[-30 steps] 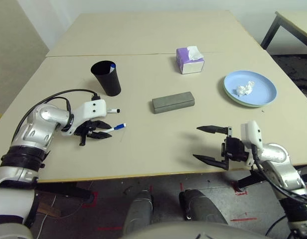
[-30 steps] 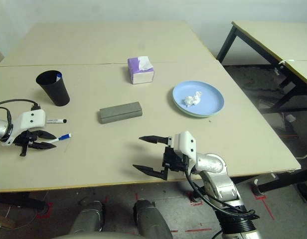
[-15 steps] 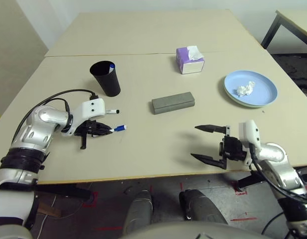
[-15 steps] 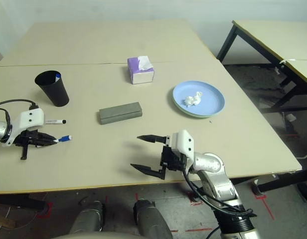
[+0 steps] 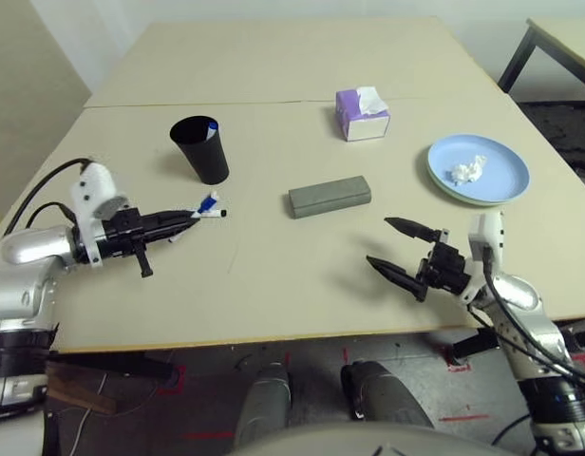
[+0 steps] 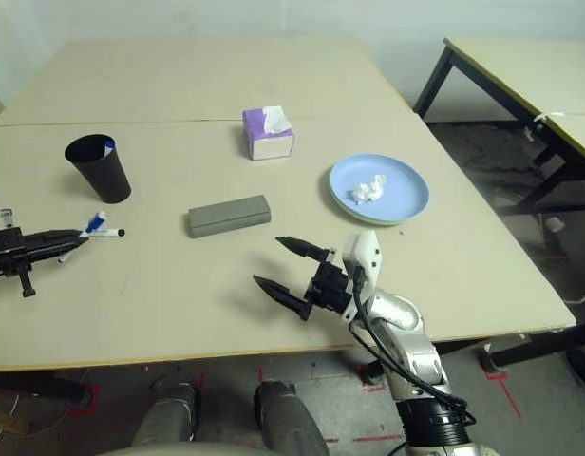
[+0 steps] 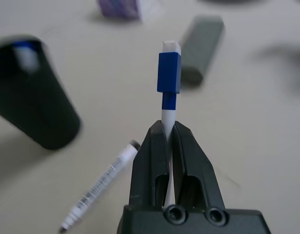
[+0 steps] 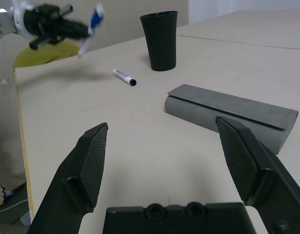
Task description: Organize and tidy the items on the table.
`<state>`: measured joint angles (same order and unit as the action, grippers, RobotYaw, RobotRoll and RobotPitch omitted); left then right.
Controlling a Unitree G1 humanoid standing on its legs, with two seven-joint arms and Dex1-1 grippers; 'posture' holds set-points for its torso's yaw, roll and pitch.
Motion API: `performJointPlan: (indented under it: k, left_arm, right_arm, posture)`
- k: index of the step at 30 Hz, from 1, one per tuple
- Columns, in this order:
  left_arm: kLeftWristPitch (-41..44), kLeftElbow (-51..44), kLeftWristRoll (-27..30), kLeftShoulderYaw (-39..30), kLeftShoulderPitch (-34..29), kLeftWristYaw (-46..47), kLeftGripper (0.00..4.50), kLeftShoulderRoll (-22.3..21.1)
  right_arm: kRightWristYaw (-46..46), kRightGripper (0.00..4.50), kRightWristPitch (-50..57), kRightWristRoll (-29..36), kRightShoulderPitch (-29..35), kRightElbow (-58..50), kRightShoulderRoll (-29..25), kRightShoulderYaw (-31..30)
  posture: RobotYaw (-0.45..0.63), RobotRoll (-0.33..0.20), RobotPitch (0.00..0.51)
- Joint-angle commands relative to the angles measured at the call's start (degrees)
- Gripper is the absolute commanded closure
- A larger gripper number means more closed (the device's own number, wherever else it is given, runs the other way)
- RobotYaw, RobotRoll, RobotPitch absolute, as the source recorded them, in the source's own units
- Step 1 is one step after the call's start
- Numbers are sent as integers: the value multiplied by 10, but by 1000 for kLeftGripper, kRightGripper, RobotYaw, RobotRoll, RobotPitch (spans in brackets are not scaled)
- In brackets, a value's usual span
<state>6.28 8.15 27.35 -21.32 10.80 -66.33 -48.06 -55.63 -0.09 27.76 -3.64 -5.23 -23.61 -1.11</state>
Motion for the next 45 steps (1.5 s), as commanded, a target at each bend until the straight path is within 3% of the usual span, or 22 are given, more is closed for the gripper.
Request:
performJointPlan:
  k: [1,13,24,37,45]
  left_arm:
    - [14,-27,23,-29,8,55,4488,21]
    - [3,41,-21,-3,196,256,4488,105]
    - [-78,232,-92,16,327,324,4488,109]
    - [-147,385,-139,56,402,335,4488,132]
    - [-178,434,-145,58,412,332,4488,151]
  right_arm:
    - [-1,0,4,-4,8,-9,0,-5]
    - [-11,0,0,-17,22,-19,-3,-18]
    - [-11,0,1,-19,29,-26,-14,-17]
    - [-8,0,4,-22,35,-36,-17,-23]
    - [-3,0,11,-23,40,-48,-17,-26]
  posture:
    - [-5,0,110]
    - [-22,0,107]
    - [-27,0,116]
    - [-43,0,131]
    - [-56,0,142]
